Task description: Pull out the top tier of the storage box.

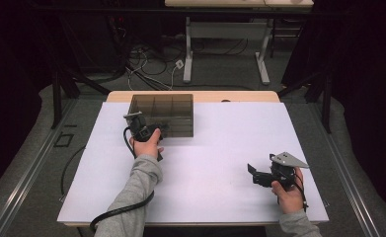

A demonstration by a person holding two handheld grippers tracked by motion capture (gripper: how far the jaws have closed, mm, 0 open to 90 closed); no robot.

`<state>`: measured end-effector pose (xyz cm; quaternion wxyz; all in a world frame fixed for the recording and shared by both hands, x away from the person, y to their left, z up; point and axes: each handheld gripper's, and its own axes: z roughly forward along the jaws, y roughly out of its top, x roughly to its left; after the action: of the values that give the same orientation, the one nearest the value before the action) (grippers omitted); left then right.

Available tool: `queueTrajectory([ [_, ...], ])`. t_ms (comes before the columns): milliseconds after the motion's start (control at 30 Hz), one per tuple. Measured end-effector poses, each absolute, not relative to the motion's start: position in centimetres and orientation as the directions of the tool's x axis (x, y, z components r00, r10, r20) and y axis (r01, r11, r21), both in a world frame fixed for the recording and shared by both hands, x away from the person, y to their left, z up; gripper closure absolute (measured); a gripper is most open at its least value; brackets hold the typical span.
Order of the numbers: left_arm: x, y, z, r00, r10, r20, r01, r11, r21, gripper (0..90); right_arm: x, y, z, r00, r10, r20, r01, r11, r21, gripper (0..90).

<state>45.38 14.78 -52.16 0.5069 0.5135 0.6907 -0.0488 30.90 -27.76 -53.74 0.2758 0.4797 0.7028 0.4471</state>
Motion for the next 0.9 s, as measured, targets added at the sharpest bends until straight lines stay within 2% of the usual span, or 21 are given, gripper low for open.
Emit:
queueTrajectory([
  [900, 44.54, 14.81, -52.38, 0.044, 0.649, -0.760, 0.750, 0.481, 0.454, 82.0, 30.89, -27.68, -53.79, -0.395, 0.918, 0.030, 0.434, 0.158, 0.887, 6.6],
])
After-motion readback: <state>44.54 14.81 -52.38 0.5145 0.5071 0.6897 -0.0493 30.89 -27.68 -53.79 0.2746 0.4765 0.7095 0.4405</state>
